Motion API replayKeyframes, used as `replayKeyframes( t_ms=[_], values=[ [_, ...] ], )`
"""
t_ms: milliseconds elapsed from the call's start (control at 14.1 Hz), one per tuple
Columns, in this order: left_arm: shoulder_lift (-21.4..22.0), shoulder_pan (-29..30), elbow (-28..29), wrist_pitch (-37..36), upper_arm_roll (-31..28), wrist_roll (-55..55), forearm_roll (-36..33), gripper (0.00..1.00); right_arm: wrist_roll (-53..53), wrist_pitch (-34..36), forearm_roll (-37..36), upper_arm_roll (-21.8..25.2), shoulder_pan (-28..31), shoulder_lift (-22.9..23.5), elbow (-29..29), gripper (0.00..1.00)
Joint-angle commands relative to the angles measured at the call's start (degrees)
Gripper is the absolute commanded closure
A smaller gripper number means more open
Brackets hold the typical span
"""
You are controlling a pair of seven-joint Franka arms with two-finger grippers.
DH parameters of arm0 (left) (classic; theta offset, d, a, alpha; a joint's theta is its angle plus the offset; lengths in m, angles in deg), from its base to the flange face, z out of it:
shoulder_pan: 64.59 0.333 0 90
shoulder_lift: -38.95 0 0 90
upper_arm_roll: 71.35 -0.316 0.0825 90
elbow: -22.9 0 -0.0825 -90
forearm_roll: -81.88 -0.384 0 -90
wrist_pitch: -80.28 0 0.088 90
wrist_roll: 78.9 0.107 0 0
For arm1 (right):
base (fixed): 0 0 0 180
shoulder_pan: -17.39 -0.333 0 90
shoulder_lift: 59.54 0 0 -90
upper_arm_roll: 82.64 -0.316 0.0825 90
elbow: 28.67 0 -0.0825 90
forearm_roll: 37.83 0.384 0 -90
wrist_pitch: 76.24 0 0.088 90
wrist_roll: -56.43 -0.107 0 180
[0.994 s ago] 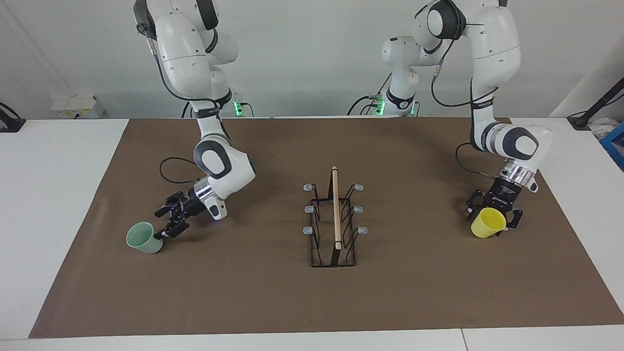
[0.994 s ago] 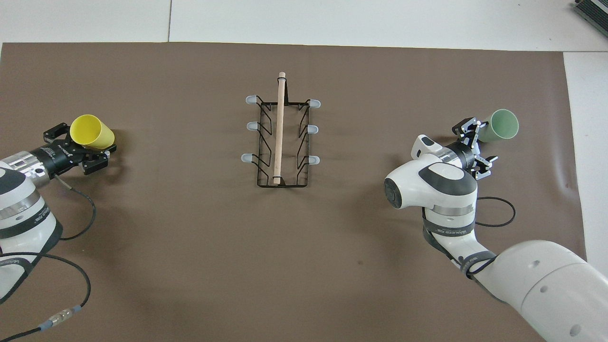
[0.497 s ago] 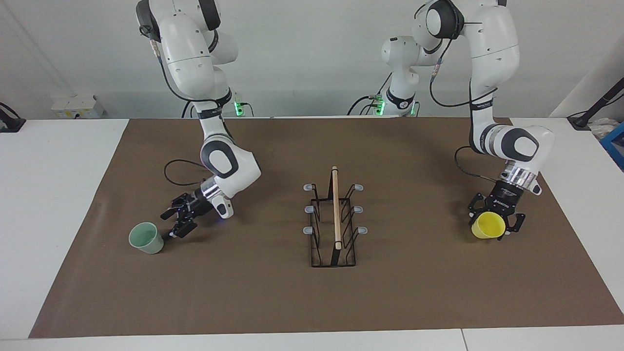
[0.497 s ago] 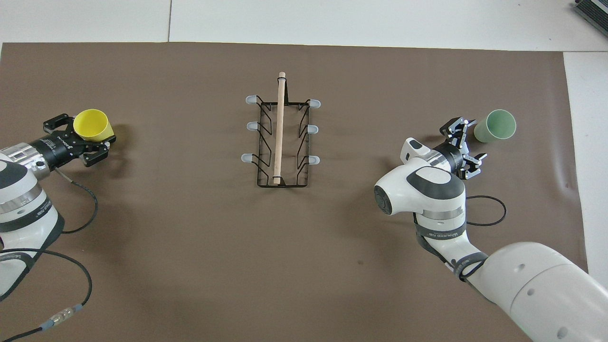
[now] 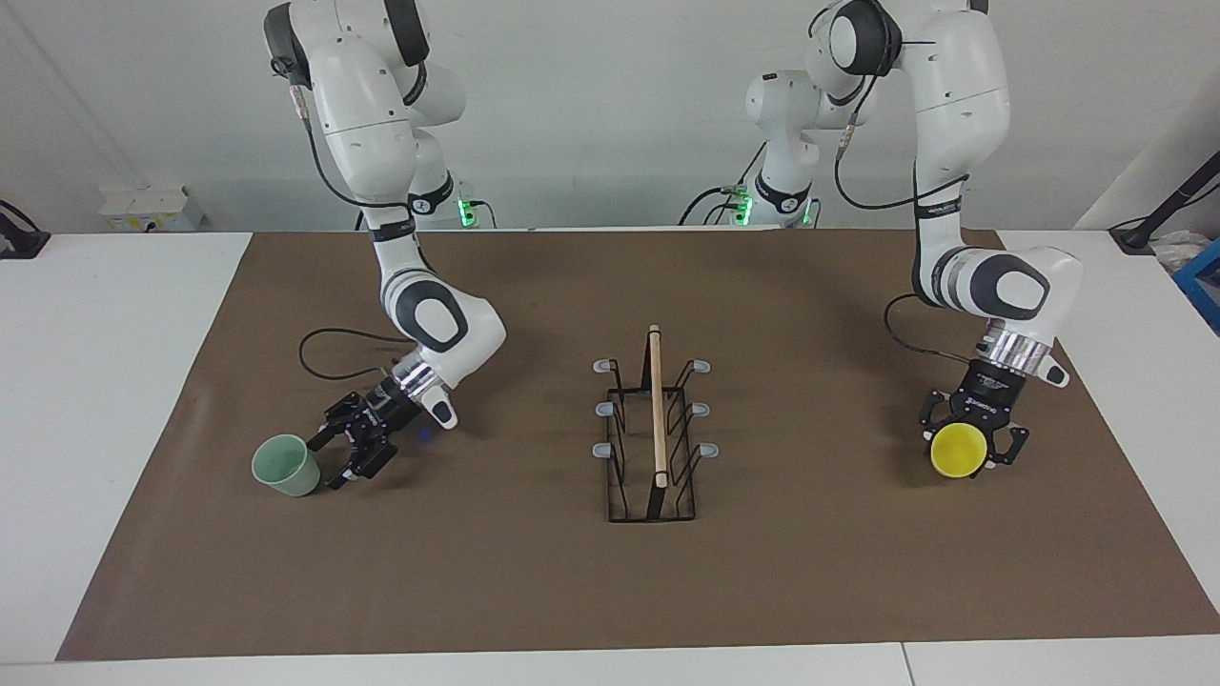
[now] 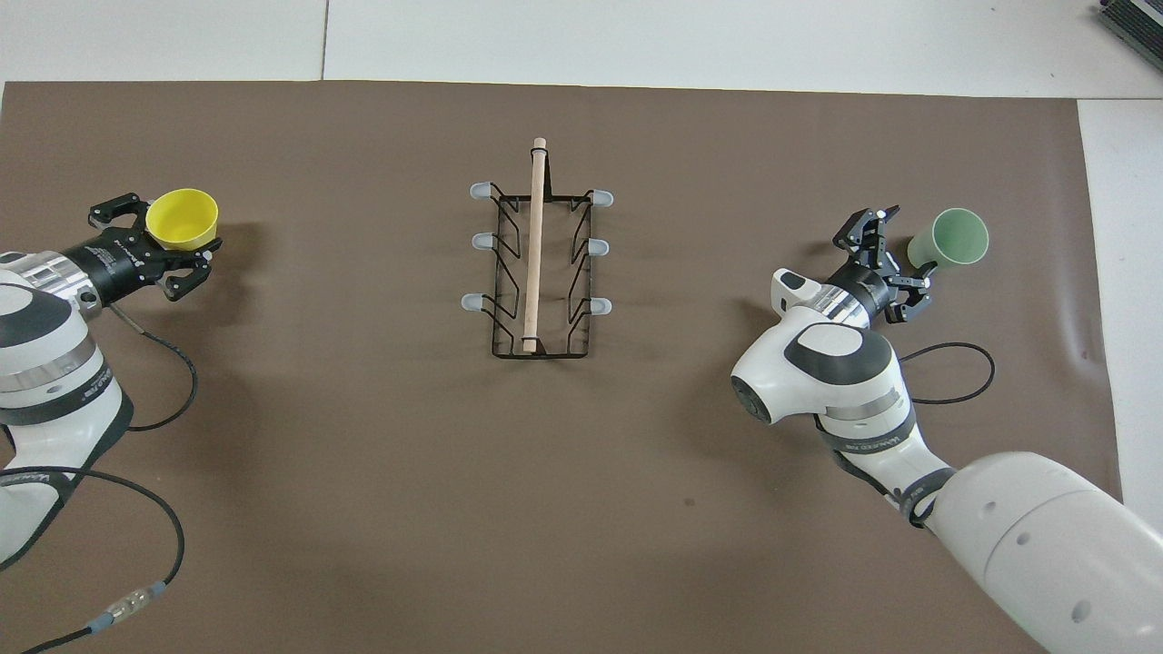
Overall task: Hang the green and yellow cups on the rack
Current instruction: 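Lift the yellow cup with the left gripper toward the rack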
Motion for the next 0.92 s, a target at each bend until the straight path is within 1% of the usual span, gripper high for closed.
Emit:
replayKeyframes(
  t_ms=[0,142,284,426,497,568,639,781,852],
  values=[
    [0.9,-1.7,-3.3,0.9,-0.6,0.1,-10.1,1.00,-1.1,-0.8,-2.7,-0.3,1.0,0.1,0.4,0.00],
    [3.2,-3.2,-2.9,1.4,-0.6,-0.5,-17.1,1.00,-1.2,-1.1,-3.5,-0.3,1.6,0.1,0.6,0.00],
    [5.6,-4.1,-2.5,4.8,-0.5,-0.8,-22.3,1.00,-1.3,-1.1,-3.6,-0.3,1.5,0.0,1.2,0.00],
    [7.4,-5.3,-2.1,10.0,-0.5,-0.8,-23.9,1.00,-1.6,-0.7,-3.6,-0.4,1.4,-0.1,2.0,0.00],
    [8.6,-5.4,-1.6,10.7,-0.3,-0.4,-29.0,1.00,-1.7,-0.5,-3.5,-0.4,1.3,-0.2,2.5,0.00],
    [9.5,-5.4,-1.7,10.5,0.2,-0.5,-37.0,1.00,-2.1,-0.3,-3.3,-0.4,1.3,-0.5,3.6,0.00],
    [10.7,-5.1,-1.8,10.2,1.6,-0.4,-42.5,1.00,-3.3,-0.4,-3.4,-0.3,1.4,-0.6,4.1,0.00],
    [13.4,-4.7,-1.6,9.8,3.1,-0.1,-46.3,1.00,-3.5,-0.6,-3.5,-0.2,2.2,-0.7,4.2,0.00],
    [14.5,-4.5,-1.6,8.9,4.3,0.0,-48.7,1.00,-3.5,-0.8,-3.7,-0.2,3.7,-0.6,4.2,0.00]
  ],
)
